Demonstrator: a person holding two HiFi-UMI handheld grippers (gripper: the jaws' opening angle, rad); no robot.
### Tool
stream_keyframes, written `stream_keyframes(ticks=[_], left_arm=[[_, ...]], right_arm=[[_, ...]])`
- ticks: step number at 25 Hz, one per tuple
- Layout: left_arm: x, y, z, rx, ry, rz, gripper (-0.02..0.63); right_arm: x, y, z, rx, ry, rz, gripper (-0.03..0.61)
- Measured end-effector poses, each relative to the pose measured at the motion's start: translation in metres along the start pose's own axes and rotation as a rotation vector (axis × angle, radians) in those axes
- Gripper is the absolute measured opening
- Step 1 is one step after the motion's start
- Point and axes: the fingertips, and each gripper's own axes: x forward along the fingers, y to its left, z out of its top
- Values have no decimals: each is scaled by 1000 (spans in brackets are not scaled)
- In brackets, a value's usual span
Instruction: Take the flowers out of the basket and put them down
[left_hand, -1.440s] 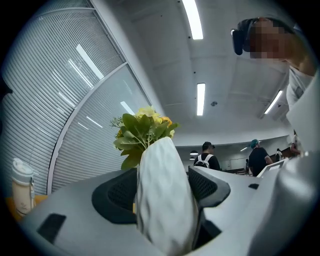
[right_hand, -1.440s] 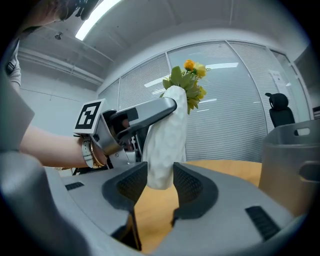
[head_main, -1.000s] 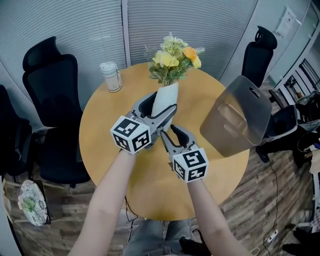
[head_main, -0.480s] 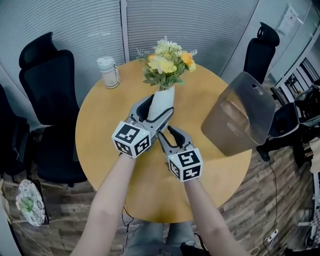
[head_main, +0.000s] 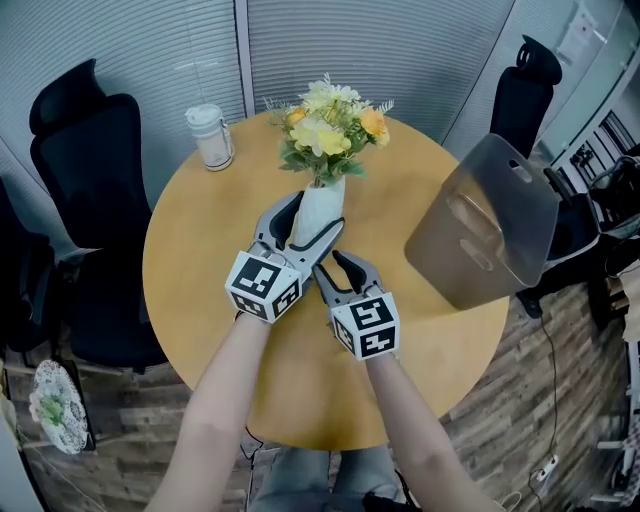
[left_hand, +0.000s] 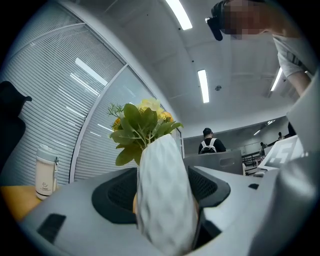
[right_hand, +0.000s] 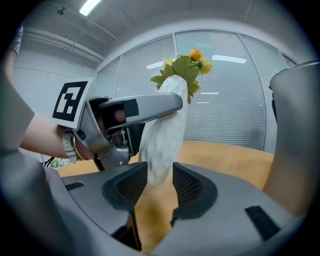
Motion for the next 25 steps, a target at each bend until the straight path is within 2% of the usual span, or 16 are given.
stream_keyframes(ticks=[14,25], left_arm=[[-13,6,-33,-10,6,37,325],[-17,9,-40,2,14,47,325]], right_arm=[[15,-4,-37,1,59,-19,166],[23,-6,-44,18,134,-15,166]])
